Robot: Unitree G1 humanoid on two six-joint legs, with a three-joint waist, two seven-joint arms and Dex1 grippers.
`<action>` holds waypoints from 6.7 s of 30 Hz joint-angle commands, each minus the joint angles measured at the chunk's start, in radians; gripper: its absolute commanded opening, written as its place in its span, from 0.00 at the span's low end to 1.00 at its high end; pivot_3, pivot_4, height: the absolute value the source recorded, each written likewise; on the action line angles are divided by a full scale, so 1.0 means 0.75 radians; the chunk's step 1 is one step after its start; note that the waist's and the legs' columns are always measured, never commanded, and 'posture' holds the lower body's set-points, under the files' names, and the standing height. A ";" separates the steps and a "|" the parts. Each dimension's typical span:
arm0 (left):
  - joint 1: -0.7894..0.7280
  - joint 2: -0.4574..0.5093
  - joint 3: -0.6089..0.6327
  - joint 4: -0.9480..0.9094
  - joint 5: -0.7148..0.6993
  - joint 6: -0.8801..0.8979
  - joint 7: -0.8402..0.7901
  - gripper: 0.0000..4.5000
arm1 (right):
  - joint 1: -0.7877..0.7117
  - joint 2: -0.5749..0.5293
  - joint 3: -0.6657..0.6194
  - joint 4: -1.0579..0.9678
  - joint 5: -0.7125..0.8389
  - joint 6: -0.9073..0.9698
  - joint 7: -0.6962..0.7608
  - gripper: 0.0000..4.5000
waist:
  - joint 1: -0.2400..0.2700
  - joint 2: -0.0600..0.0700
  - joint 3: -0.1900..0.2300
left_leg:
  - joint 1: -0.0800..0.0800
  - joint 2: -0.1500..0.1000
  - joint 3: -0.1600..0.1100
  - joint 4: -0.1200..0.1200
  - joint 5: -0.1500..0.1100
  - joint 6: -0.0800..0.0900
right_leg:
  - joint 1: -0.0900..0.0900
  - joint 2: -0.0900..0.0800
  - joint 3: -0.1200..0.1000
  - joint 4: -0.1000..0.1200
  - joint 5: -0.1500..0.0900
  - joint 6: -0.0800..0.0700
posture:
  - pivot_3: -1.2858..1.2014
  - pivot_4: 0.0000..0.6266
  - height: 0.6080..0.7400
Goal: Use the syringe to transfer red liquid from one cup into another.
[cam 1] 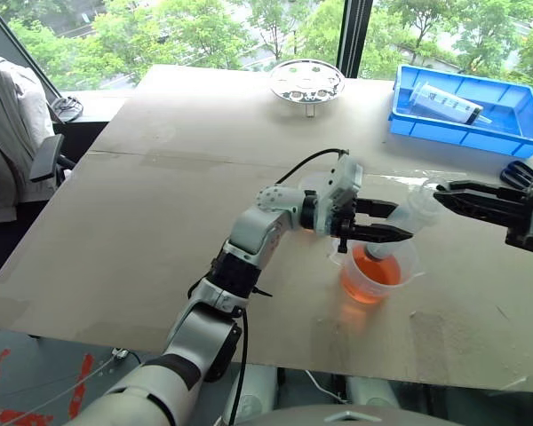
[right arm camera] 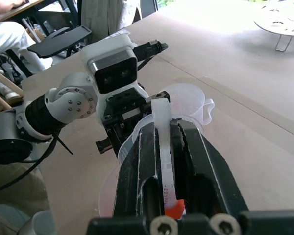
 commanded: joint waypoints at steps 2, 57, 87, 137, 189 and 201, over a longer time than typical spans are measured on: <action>0.019 0.000 -0.039 -0.059 -0.022 0.029 -0.041 0.31 | -0.052 -0.012 -0.060 0.033 0.030 -0.044 -0.023 0.01 | 0.000 0.000 0.000 | 0.000 0.000 0.000 0.000 0.000 0.000 | 0.000 0.000 0.000 0.000 0.000 0.000 | 0.52 0.24 1.00; 0.043 0.028 -0.047 -0.126 -0.053 0.070 -0.022 0.31 | -0.207 -0.042 -0.087 0.120 -0.048 -0.062 0.054 0.01 | 0.000 0.000 0.000 | 0.000 0.000 0.000 0.000 0.000 0.000 | 0.000 0.000 0.000 0.000 0.000 0.000 | 0.52 0.24 1.00; -0.315 0.139 0.630 -0.093 -0.488 0.473 0.651 0.31 | -0.170 0.269 0.026 0.015 -0.292 -0.328 -0.050 0.99 | -0.013 0.001 0.000 | 0.001 0.000 0.001 0.001 0.000 0.000 | 0.000 0.002 0.001 0.002 0.001 0.001 | 0.52 0.24 1.00; 0.055 0.193 0.297 -0.089 0.079 -0.231 0.446 0.31 | -1.094 0.677 0.957 0.370 -1.299 -0.265 0.033 0.15 | -0.006 0.001 0.002 | -0.001 -0.001 0.002 -0.002 0.000 0.000 | -0.006 -0.002 0.002 0.002 0.001 0.001 | 0.52 0.24 1.00; 0.039 0.180 0.423 -0.224 -0.057 0.009 0.532 0.31 | -1.021 0.909 0.927 0.289 -1.258 -0.247 0.399 0.42 | -0.035 0.001 0.002 | -0.002 -0.001 0.002 -0.003 0.000 -0.001 | -0.008 -0.003 0.002 0.003 0.001 0.001 | 0.52 0.24 1.00; 0.003 0.298 0.545 -0.363 -0.255 0.367 0.678 0.31 | -0.910 0.699 0.562 0.265 -0.935 -0.169 0.454 0.99 | -0.033 0.001 0.002 | -0.002 -0.002 0.001 -0.003 0.000 0.000 | -0.008 -0.003 0.002 0.003 0.001 0.001 | 0.52 0.24 1.00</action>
